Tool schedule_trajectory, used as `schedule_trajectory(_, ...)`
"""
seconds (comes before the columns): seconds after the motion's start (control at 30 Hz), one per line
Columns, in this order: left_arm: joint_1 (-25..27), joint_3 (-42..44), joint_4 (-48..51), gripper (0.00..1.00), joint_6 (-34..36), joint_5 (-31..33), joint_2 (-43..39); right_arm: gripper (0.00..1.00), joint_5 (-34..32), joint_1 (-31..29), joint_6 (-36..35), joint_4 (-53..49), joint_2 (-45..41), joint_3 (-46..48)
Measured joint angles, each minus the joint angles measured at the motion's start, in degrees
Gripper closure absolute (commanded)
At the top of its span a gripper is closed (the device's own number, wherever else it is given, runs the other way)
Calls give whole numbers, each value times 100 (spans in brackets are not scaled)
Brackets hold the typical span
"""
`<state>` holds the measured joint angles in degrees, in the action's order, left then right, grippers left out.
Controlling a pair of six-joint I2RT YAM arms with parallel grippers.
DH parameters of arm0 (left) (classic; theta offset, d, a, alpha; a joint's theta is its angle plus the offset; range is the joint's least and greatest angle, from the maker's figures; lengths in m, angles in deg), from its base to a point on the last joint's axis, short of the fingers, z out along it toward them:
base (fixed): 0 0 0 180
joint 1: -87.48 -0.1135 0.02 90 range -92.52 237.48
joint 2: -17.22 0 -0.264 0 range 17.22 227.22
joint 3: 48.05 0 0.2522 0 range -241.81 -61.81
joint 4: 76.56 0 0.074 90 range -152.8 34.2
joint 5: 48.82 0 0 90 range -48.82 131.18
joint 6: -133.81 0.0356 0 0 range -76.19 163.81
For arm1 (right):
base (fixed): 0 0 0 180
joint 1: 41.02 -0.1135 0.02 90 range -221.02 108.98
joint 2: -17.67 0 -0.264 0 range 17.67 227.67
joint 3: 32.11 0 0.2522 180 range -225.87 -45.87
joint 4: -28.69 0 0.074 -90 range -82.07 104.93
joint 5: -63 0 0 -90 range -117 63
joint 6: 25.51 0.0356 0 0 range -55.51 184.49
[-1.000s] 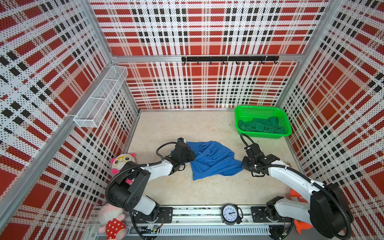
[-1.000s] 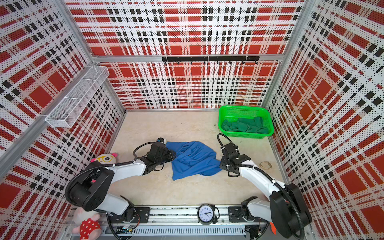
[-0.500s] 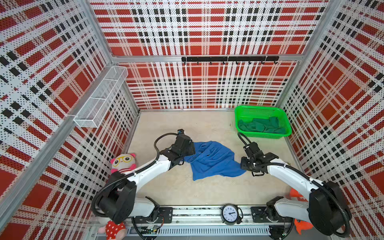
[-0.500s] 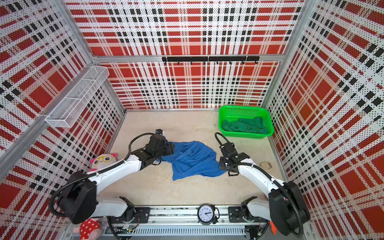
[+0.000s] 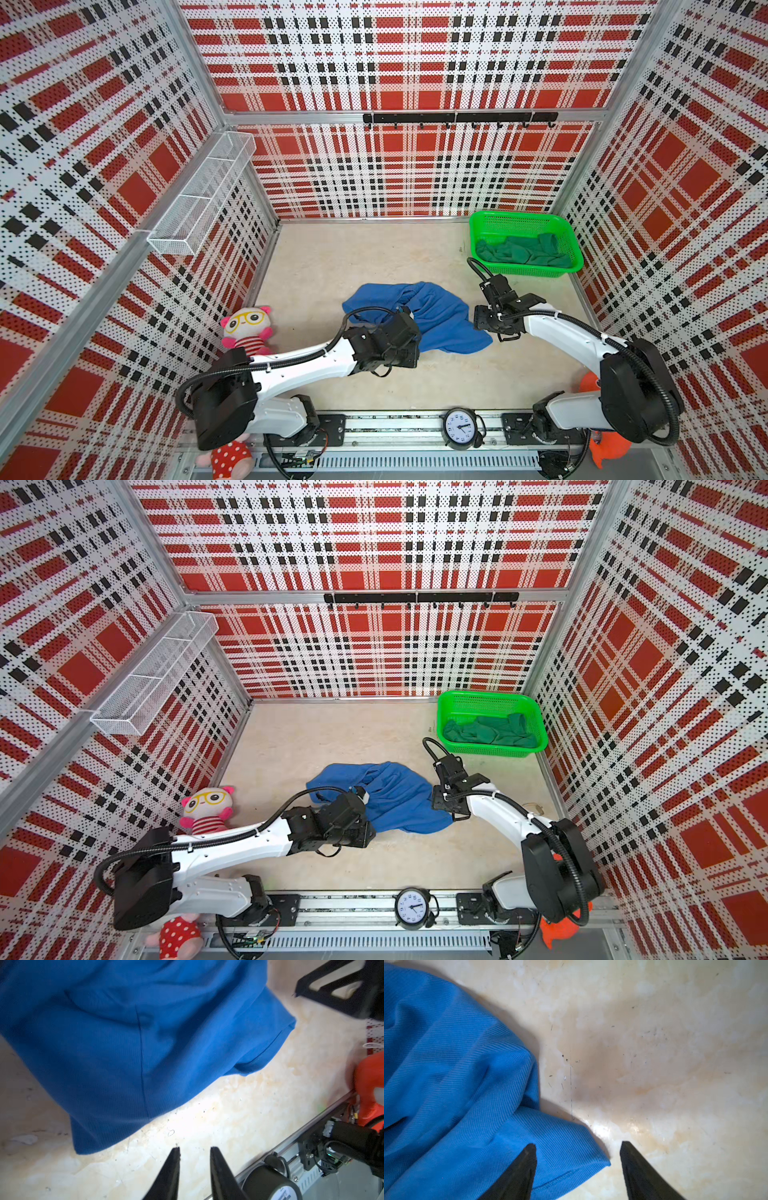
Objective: Fold and stack the tank tops
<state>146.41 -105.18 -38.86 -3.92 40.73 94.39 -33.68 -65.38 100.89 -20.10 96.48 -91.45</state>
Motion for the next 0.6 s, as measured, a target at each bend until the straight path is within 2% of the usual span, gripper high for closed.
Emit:
schedule_trajectory(0.13,-15,9,11,77,-37,-66,382,32,0,2,-24,57,-20,11)
schedule_trajectory(0.17,-44,9,15,74,-28,-68,450,32,0,2,-28,66,-39,17)
schedule_trajectory(0.27,-118,2,26,50,44,-61,623,31,7,7,-33,107,-96,72)
schedule_trajectory(0.3,-142,-4,35,49,72,-61,671,31,13,9,-33,118,-105,94)
schedule_trajectory(0.4,-245,-61,116,50,179,-11,868,31,55,13,-24,164,-116,192)
schedule_trajectory(0.6,-507,-116,109,70,422,94,1091,31,164,13,-4,208,-160,348)
